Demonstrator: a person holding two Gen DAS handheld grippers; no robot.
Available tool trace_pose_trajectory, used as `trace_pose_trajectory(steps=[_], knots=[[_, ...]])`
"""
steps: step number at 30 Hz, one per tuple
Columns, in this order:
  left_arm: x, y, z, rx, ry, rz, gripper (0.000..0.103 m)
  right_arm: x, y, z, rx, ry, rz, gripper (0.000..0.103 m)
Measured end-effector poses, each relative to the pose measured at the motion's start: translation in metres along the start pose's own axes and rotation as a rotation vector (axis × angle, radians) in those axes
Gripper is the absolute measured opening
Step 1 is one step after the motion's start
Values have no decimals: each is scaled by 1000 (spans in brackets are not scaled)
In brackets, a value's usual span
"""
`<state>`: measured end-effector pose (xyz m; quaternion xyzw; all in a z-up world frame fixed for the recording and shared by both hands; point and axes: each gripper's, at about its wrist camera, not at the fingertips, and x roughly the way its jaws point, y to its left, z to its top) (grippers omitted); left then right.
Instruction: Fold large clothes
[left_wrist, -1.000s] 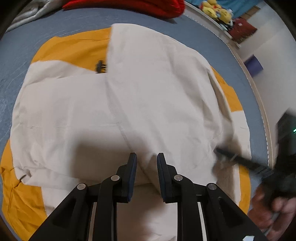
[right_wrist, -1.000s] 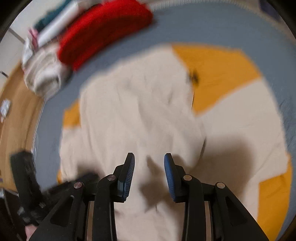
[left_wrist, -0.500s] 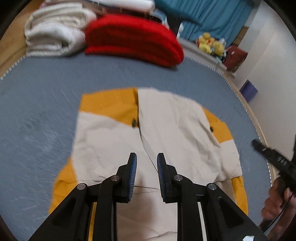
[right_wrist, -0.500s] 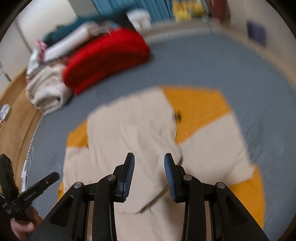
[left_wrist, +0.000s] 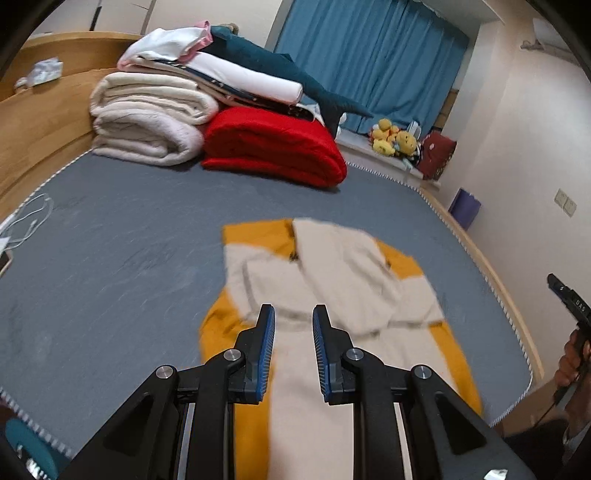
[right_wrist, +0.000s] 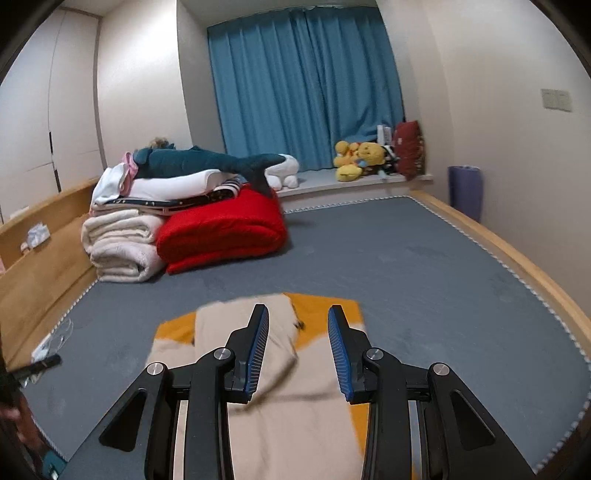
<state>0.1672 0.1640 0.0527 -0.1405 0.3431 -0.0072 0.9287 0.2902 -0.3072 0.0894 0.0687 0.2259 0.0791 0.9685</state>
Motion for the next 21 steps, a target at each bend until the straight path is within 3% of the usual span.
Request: trace_pose_trajectory(steps=[4, 7, 8, 10, 14, 16, 21], knots=[[-17, 25, -63, -58, 66, 8, 18, -45, -38, -40, -29, 39, -60, 35], [-3, 47, -113, -152, 207, 53, 9, -63, -75, -90, 22, 76, -184, 32], [9, 56, -123, -205, 291, 69, 9, -64, -83, -107, 20, 110, -217, 28], [23, 65, -129, -252, 358, 46, 9, -58, -95, -128, 35, 214, -258, 24], [47, 80, -127, -308, 425, 80, 9, -44, -108, -147, 122, 305, -219, 24], [53, 82, -131, -332, 449, 78, 9, -36, -113, -152, 181, 351, -160, 24], [62, 91, -139, -351, 481, 118, 9, -13, -123, -176, 200, 486, -168, 25]])
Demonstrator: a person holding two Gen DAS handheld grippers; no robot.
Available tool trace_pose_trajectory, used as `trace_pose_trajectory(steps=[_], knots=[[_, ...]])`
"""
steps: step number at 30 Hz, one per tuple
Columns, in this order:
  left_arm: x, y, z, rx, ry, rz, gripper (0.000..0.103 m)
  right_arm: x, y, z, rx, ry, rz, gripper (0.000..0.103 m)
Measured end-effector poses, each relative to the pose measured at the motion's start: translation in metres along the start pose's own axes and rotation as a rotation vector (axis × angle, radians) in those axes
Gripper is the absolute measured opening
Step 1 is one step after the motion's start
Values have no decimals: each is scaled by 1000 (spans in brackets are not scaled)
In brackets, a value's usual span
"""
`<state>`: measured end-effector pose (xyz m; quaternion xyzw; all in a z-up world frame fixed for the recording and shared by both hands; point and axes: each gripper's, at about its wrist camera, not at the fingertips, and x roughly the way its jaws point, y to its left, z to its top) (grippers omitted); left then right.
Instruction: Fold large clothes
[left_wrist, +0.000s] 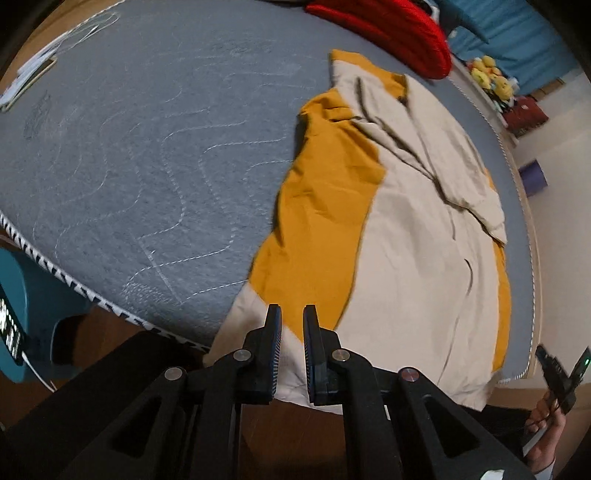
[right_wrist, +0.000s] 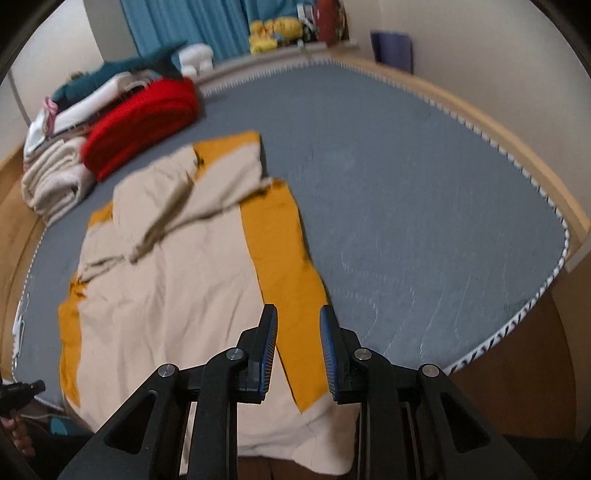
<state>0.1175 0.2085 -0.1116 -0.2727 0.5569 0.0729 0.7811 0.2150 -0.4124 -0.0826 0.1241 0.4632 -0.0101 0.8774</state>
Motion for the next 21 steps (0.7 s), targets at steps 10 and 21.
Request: trace_pose_trajectory(steps=[10, 21], knots=[[36, 35, -3, -98, 98, 42, 18, 67, -34, -27, 66, 241, -78, 26], [62, 33, 2, -68, 162, 112, 24, 116, -50, -43, 119, 422, -92, 37]])
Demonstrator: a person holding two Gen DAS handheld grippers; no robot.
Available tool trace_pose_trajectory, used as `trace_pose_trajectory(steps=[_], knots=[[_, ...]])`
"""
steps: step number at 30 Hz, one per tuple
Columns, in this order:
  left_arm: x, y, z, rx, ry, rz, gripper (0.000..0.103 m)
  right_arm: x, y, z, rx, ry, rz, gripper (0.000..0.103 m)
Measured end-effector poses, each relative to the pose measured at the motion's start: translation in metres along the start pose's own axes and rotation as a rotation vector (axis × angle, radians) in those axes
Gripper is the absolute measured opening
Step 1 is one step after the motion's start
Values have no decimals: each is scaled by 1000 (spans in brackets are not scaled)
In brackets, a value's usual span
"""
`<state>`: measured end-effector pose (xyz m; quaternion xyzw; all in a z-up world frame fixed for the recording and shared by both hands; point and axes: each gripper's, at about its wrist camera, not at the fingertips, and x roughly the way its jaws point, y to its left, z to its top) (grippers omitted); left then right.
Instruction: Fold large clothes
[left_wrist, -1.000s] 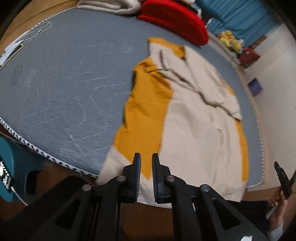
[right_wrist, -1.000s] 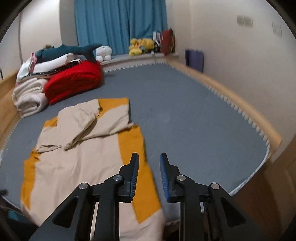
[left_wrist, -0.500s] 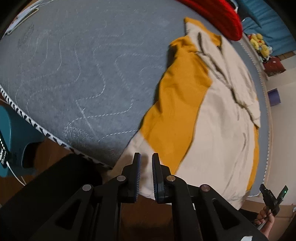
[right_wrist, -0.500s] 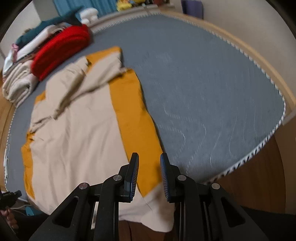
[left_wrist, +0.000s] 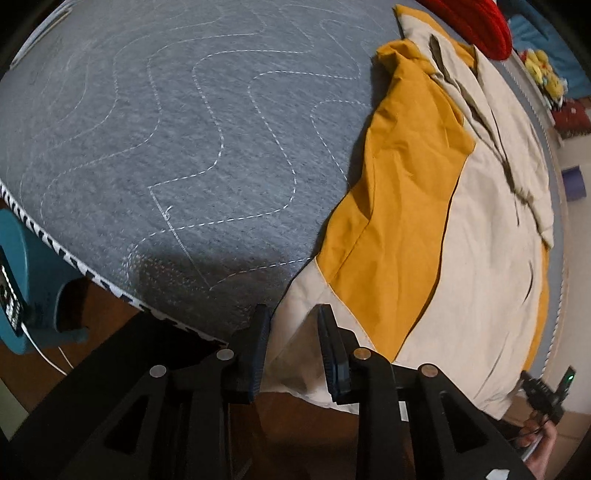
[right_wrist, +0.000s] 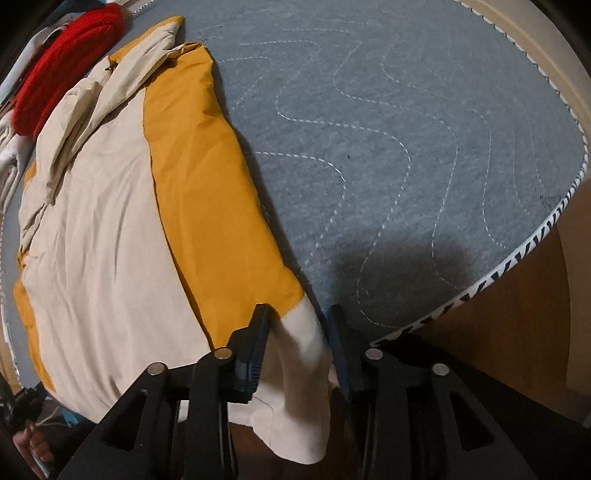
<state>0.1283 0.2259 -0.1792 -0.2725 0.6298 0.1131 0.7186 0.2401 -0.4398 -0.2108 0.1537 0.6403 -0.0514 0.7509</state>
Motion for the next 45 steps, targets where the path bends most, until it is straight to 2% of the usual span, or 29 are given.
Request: trace_pose_trajectory(steps=[5, 7, 8, 9, 10, 11, 15, 17, 20, 23, 28, 32, 35, 37, 38, 39, 41, 45], knots=[[2, -6, -2, 42, -13, 36, 24, -1, 11, -2, -40, -8, -14, 35], [3, -11, -3, 63, -19, 53, 24, -1, 16, -6, -75, -19, -26, 24], [3, -13, -4, 73, -21, 59, 24, -2, 17, -7, -85, -24, -20, 16], [2, -16, -5, 84, -25, 62, 17, -4, 18, -8, -88, -28, -6, 10], [1, -17, -6, 93, -25, 58, 3, -6, 19, -8, -89, -34, 5, 8], [-3, -16, -7, 90, -28, 31, 3, -10, 18, -8, -89, -46, 17, 5], [-26, -11, -12, 33, -68, -109, 2, -40, 9, -9, -45, -120, 86, 4], [-25, -8, -16, 22, -48, -126, 2, -49, 3, -9, -25, -141, 104, 4], [-8, -8, -17, 34, 17, -90, 3, -42, -4, -7, -4, -121, 71, 6], [3, -5, -13, 12, 43, -77, 13, -22, -6, -4, 17, -43, 17, 17], [3, -7, -10, 5, 10, -77, 26, -11, -4, -4, -8, -15, -43, 23], [6, -16, -12, 88, 7, -21, 28, -6, 0, -5, -38, -7, -70, 25], [9, -28, -16, 128, -1, 8, 26, -5, 6, -6, -65, -12, -94, 25], [10, -33, -18, 151, -1, 38, 5, -6, 9, -8, -79, -15, -102, 25], [9, -33, -19, 150, -7, 32, 5, -4, 14, -6, -82, -16, -100, 20], [6, -32, -20, 145, -12, 20, 3, -4, 17, -6, -85, -19, -87, 10], [-5, -33, -22, 147, -41, 3, 2, -10, 21, -6, -80, -35, -59, 5], [-36, -37, -27, 166, -98, -70, 2, -36, 16, -8, -45, -90, 11, 3]])
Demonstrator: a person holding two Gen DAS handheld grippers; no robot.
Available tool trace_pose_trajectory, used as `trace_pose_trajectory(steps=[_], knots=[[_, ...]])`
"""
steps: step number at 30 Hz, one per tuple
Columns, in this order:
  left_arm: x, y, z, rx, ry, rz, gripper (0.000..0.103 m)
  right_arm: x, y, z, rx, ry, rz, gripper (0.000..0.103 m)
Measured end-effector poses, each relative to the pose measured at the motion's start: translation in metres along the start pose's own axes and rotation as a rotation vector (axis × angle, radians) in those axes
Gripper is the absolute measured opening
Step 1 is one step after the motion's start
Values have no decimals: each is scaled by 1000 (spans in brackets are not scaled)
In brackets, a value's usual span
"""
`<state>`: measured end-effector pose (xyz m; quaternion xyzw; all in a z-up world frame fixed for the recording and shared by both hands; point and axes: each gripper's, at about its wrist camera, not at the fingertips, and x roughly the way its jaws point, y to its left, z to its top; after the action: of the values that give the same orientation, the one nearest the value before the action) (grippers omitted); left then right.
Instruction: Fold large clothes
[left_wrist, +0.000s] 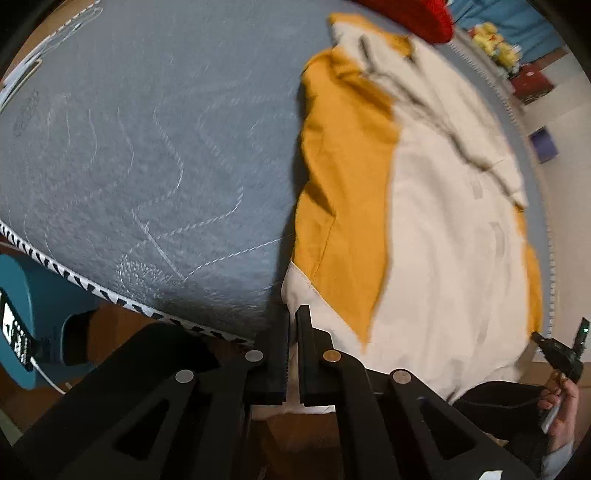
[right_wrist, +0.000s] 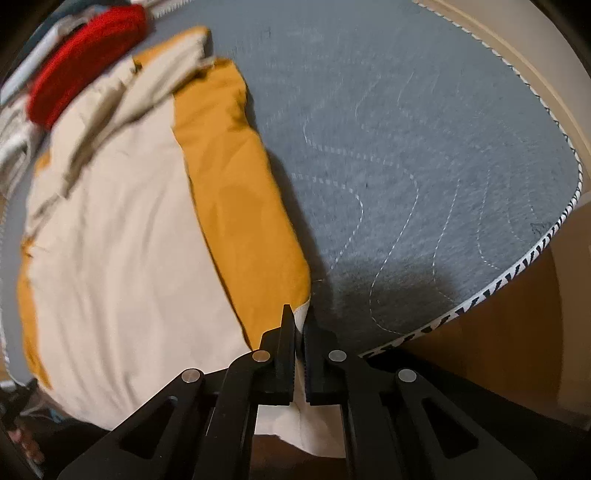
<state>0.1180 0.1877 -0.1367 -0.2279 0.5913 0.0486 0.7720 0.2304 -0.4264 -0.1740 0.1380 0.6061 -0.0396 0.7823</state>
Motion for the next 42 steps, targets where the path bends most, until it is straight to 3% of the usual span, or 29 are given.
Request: trace_pose_trajectory(steps=[8, 16, 27, 30, 34, 42], knots=[[-58, -21, -2, 100, -58, -137, 1, -77, 2, 5, -50, -165, 147, 3], [-110, -18, -5, 133, -117, -252, 0, -148, -2, -8, -85, -268, 279, 2], [-185, 11, -33, 141, -162, -443, 0, -239, -46, -53, -90, -335, 368, 2], [-180, 14, -28, 122, -156, -466, 0, -247, -62, -62, -61, -330, 363, 2], [-149, 8, 4, 117, -142, -452, 0, -232, -63, -43, -36, -312, 353, 2], [-54, -6, 121, 107, -142, -369, 0, -146, -5, 86, -72, -280, 284, 2]])
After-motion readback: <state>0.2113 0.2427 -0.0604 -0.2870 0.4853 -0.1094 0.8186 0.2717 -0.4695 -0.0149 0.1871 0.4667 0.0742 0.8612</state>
